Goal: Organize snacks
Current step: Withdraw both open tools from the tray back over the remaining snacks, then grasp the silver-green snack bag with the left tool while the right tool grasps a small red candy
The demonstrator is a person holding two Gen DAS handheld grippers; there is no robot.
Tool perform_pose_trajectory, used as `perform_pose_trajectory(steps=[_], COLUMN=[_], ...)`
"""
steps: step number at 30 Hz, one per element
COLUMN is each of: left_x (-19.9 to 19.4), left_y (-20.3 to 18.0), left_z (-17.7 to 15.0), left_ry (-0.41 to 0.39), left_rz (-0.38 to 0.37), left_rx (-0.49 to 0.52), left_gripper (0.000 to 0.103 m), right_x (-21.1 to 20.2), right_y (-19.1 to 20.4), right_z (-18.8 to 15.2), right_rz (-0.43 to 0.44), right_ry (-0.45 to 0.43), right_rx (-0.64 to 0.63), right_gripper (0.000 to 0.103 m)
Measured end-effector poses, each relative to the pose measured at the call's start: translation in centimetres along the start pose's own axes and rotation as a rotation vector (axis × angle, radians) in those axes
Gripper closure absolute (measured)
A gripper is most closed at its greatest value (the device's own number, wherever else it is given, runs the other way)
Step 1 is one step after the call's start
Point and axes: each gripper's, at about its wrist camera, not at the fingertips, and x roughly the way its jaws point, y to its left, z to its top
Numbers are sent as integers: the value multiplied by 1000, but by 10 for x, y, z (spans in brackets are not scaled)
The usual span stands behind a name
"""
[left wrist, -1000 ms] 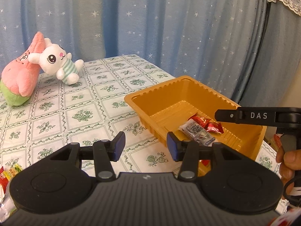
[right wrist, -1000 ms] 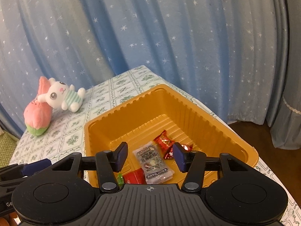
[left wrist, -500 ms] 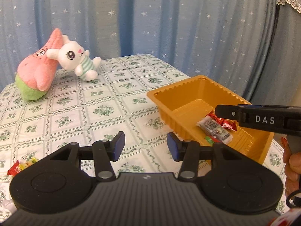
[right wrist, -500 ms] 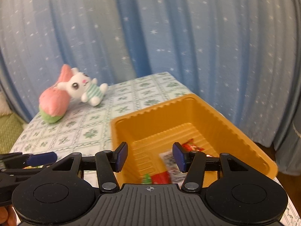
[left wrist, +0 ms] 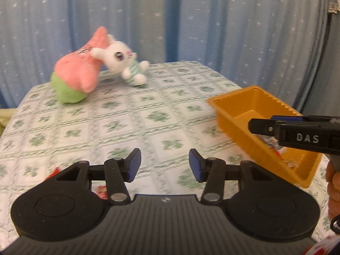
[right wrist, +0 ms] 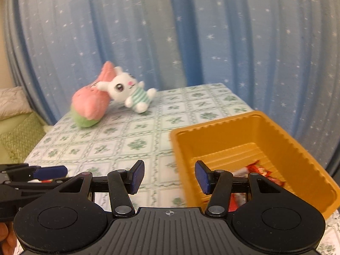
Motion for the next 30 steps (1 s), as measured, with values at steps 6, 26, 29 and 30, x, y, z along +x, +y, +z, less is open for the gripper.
perform_pose_trajectory(steps=[6, 26, 29, 30], left_x=[-18, -19, -7, -3], left_y=[48, 132, 127, 125], left_z=[-12, -62, -62, -62], left_ry=[0, 136, 156, 162], left_rz=[80, 137, 103, 91], left_rx=[-37, -13, 28, 39], left_gripper=[57, 59, 66, 66], right_x=[8, 64, 70, 72], right_y=[35, 116, 118, 118], right_z=[-4, -20, -23, -23], right_rz=[69, 225, 229, 229], right_ry=[17, 156, 172, 175], right_rx=[-50, -119, -134, -137], right_gripper=[50, 50, 50, 50])
